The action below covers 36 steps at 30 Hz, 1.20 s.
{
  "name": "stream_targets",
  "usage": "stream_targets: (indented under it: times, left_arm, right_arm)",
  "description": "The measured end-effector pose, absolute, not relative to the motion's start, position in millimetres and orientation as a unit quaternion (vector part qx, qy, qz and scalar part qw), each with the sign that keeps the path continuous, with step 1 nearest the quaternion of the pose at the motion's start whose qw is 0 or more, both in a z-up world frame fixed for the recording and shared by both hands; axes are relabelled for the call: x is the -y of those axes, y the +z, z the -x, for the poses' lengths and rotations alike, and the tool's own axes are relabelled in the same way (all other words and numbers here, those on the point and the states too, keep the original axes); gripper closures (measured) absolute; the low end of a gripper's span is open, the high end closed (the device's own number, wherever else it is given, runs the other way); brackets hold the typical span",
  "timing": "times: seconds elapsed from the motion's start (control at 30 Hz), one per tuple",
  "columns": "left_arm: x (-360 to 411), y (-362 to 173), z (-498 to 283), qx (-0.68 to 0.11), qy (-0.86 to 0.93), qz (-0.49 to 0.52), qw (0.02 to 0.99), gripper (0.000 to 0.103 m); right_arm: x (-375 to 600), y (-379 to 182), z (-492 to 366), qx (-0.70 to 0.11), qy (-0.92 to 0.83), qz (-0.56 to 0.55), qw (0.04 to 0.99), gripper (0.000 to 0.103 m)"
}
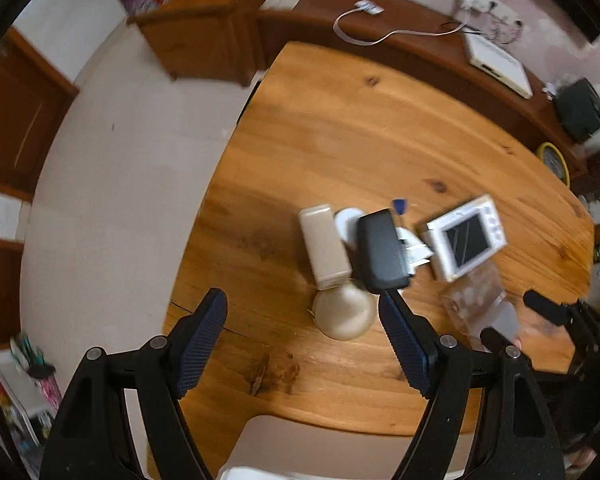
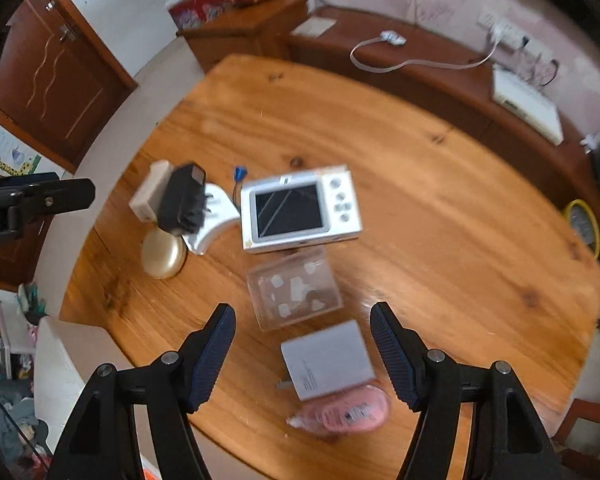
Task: Organize rigid objects
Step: 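Move both tools back toward the remaining objects on the table, then grasp the beige sponge wedge with the left tool while the right tool grasps the clear container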
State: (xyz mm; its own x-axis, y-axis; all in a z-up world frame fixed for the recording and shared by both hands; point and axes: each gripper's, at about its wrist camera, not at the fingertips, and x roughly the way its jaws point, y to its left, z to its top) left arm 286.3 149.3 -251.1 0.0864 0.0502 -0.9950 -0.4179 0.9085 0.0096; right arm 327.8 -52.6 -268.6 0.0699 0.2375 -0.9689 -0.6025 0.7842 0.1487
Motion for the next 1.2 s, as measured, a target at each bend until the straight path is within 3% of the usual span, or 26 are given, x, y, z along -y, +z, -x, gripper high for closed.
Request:
stream_targets:
  times: [0.33, 0.73, 0.93, 1.07, 1.13, 1.2]
  left_arm:
    - [-163, -271, -296, -0.661, 0.171, 0.205, 0.701, 0.022]
    - [-165, -300, -314, -0.669, 0.208, 0.213, 0.681, 0.027]
    - [-168, -319, -320, -0.678, 0.203, 0.233, 0.667, 0.047]
    - [-164, -325, -320, -0.681, 0.194, 0.231, 0.668, 0.076]
    - [-162, -322, -319, -0.673, 0.196, 0.218, 0.679, 0.076]
    - [-160, -320, -317, -0.671, 0.197, 0.207, 0.684, 0.077]
  right_arm:
    - [37, -304, -329, -0.627, 0.304, 0.168, 0.697, 0.031]
    - [34, -317, -334, -0.636, 0.298, 0.170, 0.692, 0.031]
    - [26, -317, -329, -0.626, 0.291, 0.199, 0.695, 0.031]
    - [18, -317, -317, -0.609, 0.283, 0.239, 0.701, 0.034]
    - [18, -315, -314, -0.608, 0.285, 0.239, 0.701, 0.041]
    - [20, -315, -312, -0.609, 0.280, 0.239, 0.702, 0.042]
